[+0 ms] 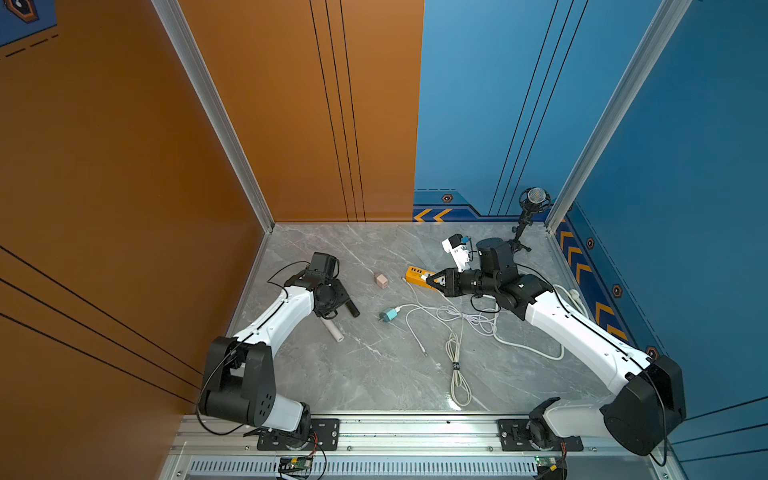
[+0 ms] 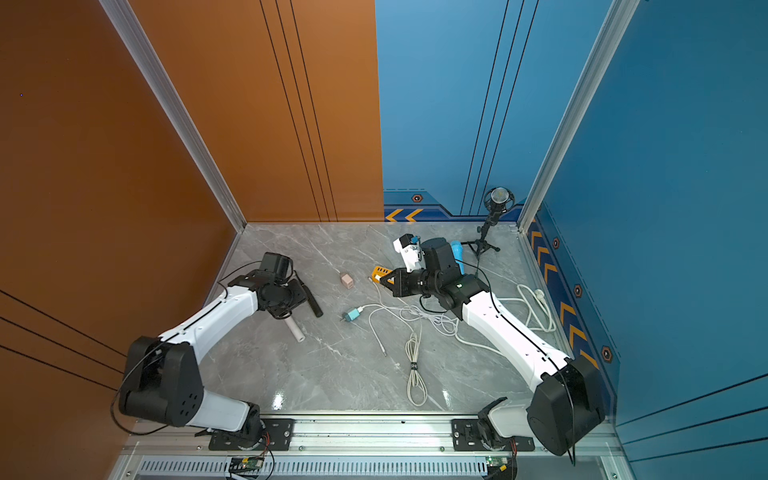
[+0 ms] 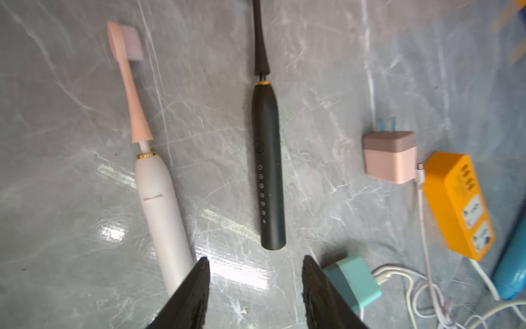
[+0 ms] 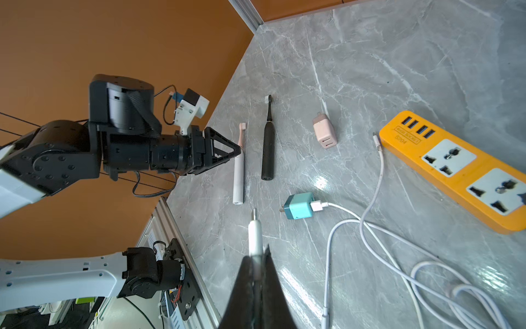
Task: Charge the electric toothbrush
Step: Pick up the electric toothbrush from the center of the board.
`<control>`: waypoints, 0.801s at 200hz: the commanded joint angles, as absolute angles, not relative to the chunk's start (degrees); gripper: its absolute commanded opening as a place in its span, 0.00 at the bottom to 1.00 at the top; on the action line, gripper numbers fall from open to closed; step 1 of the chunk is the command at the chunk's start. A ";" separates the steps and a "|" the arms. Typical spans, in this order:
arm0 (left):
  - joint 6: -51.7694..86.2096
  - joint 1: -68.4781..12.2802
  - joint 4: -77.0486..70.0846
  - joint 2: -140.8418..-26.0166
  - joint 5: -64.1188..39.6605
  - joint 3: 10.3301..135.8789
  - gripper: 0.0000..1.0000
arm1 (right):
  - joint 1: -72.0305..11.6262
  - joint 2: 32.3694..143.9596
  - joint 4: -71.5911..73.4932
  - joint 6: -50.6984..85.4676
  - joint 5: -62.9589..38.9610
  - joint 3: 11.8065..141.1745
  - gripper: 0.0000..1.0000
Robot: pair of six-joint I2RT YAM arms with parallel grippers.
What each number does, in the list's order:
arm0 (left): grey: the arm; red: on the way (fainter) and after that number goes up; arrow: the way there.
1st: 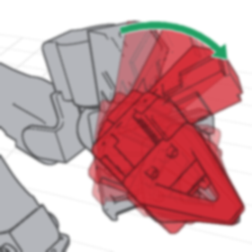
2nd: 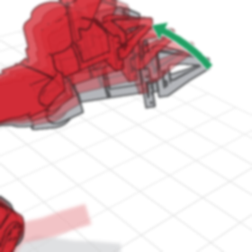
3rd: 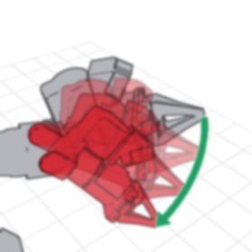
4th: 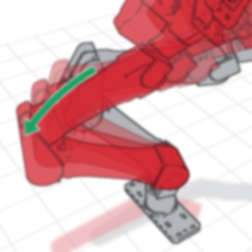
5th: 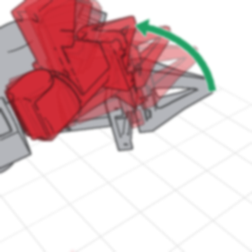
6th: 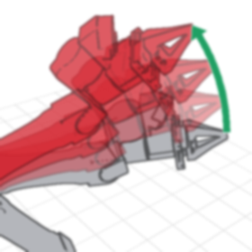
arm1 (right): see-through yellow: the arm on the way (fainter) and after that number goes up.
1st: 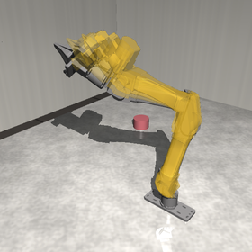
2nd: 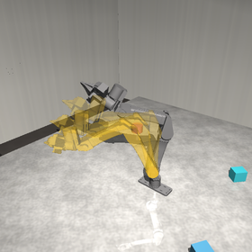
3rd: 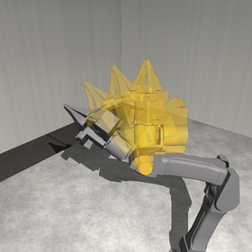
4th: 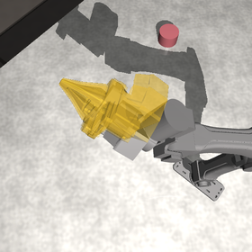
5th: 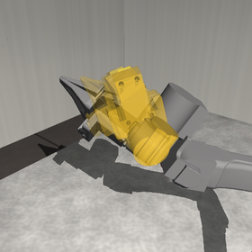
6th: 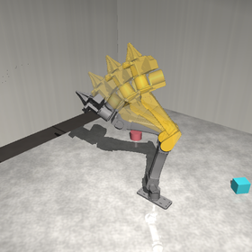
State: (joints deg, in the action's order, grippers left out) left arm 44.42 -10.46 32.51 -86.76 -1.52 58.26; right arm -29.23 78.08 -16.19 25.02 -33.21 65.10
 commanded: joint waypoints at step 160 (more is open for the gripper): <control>44.29 -12.21 31.47 -106.14 -2.12 66.18 0.23 | -29.79 77.96 -20.56 23.72 -30.99 67.44 0.00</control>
